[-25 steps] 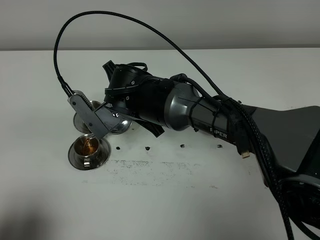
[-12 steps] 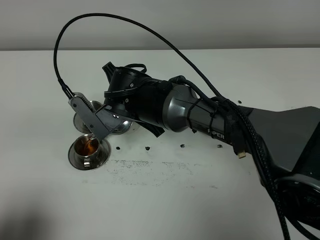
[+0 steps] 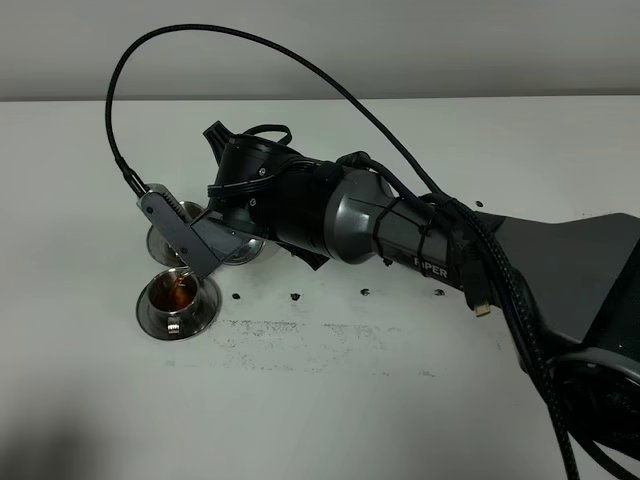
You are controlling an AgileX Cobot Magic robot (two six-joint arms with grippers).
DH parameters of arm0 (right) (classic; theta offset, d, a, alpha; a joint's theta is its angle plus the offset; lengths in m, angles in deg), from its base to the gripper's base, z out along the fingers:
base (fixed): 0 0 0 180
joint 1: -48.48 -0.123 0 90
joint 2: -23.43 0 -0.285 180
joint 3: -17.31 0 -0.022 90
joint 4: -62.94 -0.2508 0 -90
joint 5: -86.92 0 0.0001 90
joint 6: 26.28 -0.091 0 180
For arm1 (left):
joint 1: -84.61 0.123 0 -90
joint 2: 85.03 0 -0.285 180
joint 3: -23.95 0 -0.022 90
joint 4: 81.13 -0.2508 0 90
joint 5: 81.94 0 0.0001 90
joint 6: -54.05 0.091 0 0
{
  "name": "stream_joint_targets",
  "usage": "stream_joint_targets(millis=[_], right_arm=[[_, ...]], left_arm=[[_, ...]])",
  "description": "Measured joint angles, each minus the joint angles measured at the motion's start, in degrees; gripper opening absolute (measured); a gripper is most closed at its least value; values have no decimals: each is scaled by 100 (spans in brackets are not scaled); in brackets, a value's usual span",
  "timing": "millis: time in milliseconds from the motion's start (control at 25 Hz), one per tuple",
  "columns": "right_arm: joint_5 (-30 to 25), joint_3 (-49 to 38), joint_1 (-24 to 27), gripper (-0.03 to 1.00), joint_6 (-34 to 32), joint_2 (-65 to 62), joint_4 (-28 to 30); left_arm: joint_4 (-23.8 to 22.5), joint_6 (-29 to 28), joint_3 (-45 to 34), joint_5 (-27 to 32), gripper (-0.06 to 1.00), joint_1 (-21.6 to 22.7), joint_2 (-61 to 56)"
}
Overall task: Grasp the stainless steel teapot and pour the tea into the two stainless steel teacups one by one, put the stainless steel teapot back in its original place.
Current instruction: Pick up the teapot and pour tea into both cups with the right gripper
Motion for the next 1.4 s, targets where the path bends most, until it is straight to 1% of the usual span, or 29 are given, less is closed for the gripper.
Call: stream_joint_targets(millis=[560, 1240, 1400], right_arm=[[2, 0, -58, 19, 0, 0, 222], [2, 0, -75, 19, 0, 0, 264], [2, 0, -75, 19, -92, 0, 345]], left_arm=[[0, 0, 0, 0, 59, 0, 0], [0, 0, 0, 0, 59, 0, 0], [0, 0, 0, 0, 59, 0, 0]])
